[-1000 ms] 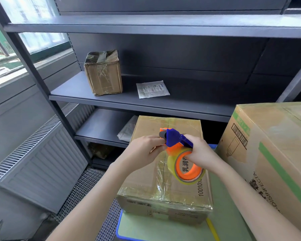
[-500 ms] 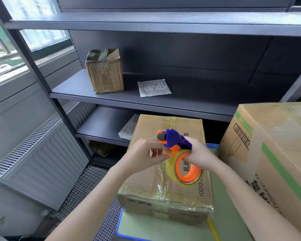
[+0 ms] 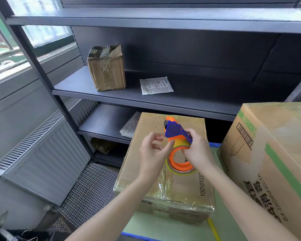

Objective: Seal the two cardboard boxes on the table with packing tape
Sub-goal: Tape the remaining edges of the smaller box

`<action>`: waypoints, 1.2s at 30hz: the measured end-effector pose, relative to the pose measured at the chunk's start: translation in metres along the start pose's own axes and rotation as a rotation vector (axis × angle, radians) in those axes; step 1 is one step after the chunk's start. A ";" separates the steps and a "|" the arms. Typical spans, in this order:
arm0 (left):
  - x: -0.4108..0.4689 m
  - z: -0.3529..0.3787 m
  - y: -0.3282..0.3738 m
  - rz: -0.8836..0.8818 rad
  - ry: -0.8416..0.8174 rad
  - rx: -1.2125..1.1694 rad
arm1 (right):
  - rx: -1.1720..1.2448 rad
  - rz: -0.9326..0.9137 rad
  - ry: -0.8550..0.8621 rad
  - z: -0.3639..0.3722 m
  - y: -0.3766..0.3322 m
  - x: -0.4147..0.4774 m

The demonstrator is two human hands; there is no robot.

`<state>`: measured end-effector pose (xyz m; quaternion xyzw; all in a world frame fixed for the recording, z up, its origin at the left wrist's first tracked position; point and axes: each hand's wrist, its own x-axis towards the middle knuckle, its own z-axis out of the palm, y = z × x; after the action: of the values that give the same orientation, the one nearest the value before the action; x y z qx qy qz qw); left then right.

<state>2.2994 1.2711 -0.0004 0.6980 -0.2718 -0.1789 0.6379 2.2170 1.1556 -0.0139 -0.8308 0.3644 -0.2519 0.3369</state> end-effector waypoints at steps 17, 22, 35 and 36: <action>0.008 0.003 0.005 -0.104 0.147 -0.071 | 0.299 -0.106 0.093 0.013 0.003 -0.023; 0.021 -0.026 0.011 -0.191 -0.114 0.174 | 0.366 -0.170 0.051 0.008 0.012 -0.025; 0.021 -0.026 0.036 0.008 -0.141 0.642 | 0.294 -0.196 -0.037 0.014 0.018 -0.027; 0.022 -0.026 0.036 0.008 -0.166 0.645 | 0.261 -0.199 -0.038 0.014 0.019 -0.027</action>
<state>2.3274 1.2771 0.0409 0.8460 -0.3681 -0.1375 0.3604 2.2012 1.1726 -0.0416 -0.8164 0.2382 -0.3137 0.4223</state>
